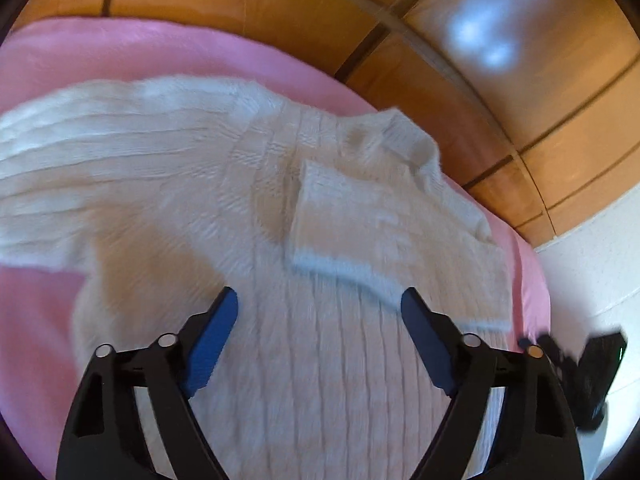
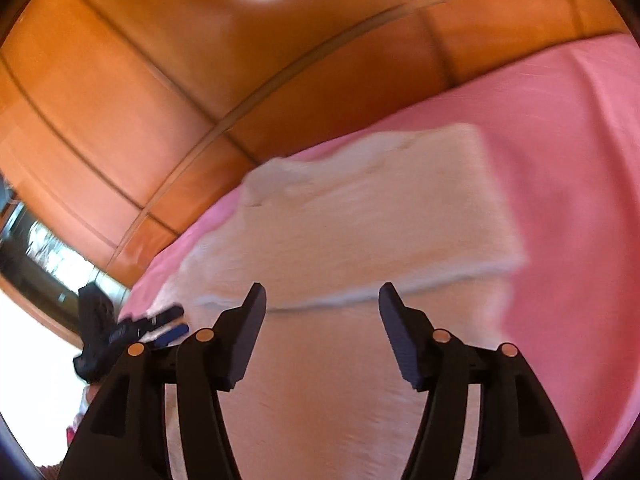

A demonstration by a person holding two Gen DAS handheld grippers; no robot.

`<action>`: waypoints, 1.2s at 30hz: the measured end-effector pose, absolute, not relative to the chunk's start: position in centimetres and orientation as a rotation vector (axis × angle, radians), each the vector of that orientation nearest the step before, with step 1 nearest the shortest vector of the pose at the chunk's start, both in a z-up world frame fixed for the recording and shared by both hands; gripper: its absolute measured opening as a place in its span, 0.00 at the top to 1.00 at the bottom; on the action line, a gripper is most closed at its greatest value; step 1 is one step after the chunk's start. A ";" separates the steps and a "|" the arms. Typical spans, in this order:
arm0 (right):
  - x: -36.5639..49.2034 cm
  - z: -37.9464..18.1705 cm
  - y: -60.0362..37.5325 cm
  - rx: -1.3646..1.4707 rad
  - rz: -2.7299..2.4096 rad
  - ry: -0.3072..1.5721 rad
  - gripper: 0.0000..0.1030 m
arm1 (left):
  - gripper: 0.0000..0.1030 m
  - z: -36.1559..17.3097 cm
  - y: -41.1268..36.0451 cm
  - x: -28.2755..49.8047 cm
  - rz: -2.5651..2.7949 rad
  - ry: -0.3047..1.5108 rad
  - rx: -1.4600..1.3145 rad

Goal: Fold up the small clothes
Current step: 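Grasp the other sleeve cuff with the left gripper and fold it across the body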

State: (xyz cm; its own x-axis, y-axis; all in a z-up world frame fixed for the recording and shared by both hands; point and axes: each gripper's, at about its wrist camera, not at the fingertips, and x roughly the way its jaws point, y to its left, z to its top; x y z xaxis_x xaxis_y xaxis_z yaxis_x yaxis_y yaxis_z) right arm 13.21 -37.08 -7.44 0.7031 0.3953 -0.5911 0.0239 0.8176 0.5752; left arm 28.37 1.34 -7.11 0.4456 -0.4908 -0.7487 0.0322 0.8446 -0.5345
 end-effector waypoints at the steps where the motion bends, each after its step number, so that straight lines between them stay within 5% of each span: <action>1: 12.9 -7.5 -37.8 0.598 0.202 0.770 0.41 | 0.36 -7.5 1.0 29.1 -0.341 1.081 -0.493; 2: 12.8 -7.6 -38.5 0.603 0.187 0.767 0.41 | 0.44 -7.9 0.4 29.9 -0.342 1.086 -0.492; 3: 12.9 -7.7 -38.8 0.608 0.180 0.765 0.41 | 0.66 -8.0 0.1 30.5 -0.341 1.077 -0.481; 5: 13.6 -7.7 -39.0 0.615 0.170 0.763 0.41 | 0.91 -7.5 -0.7 31.2 -0.367 1.066 -0.448; 6: 14.2 -7.6 -38.9 0.606 0.162 0.763 0.40 | 0.94 -6.9 -0.6 31.3 -0.361 1.041 -0.437; 14: 20.2 -9.7 -36.3 0.489 0.098 0.822 0.39 | 0.94 -5.8 0.4 31.0 -0.284 0.974 -0.295; 17: 21.3 -11.7 -34.6 0.401 0.012 0.834 0.34 | 0.56 -7.5 0.1 30.9 -0.266 1.013 -0.245; 19: 21.0 -11.8 -33.3 0.322 -0.017 0.808 0.31 | 0.49 -7.5 0.4 30.2 -0.266 0.988 -0.262; 31: 22.0 -12.5 -31.3 0.176 -0.027 0.846 0.02 | 0.48 -6.5 18.1 22.2 -0.044 0.915 -0.648; 36: 22.1 -12.6 -31.0 0.155 -0.034 0.850 0.02 | 0.48 -5.9 30.5 16.3 0.282 0.760 -0.775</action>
